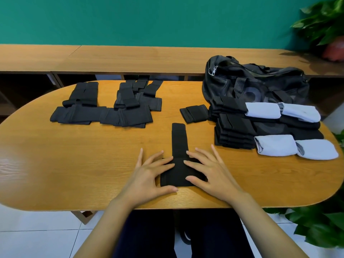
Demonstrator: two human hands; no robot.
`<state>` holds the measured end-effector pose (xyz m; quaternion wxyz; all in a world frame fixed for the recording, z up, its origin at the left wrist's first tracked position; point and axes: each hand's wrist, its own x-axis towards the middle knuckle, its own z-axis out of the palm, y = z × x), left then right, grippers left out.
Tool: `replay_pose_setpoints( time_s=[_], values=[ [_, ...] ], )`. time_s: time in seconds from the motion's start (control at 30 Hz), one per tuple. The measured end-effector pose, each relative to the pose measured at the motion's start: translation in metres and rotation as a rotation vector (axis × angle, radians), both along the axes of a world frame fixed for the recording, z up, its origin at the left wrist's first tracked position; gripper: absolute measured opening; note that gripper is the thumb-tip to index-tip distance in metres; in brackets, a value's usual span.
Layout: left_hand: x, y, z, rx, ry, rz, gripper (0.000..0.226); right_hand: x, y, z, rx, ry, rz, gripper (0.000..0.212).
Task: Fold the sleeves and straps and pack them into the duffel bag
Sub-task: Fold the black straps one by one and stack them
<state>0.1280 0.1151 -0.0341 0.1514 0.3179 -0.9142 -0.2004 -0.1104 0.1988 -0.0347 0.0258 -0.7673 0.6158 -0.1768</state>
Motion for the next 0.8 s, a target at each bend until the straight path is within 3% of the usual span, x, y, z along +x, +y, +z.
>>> replay_pose_setpoints(
  time_s=[0.27,0.57,0.8],
  values=[
    [-0.002,0.004,0.002,-0.051,0.004,0.029,0.076,0.001,0.004,-0.001,-0.054,-0.024,0.044,0.070],
    [-0.001,0.006,-0.005,-0.166,0.263,0.082,0.048,0.001,0.004,-0.002,-0.287,-0.155,-0.052,0.036],
    [-0.017,0.013,0.006,-0.158,0.445,0.225,0.052,0.012,0.005,0.003,-0.204,-0.448,-0.231,0.058]
  ],
)
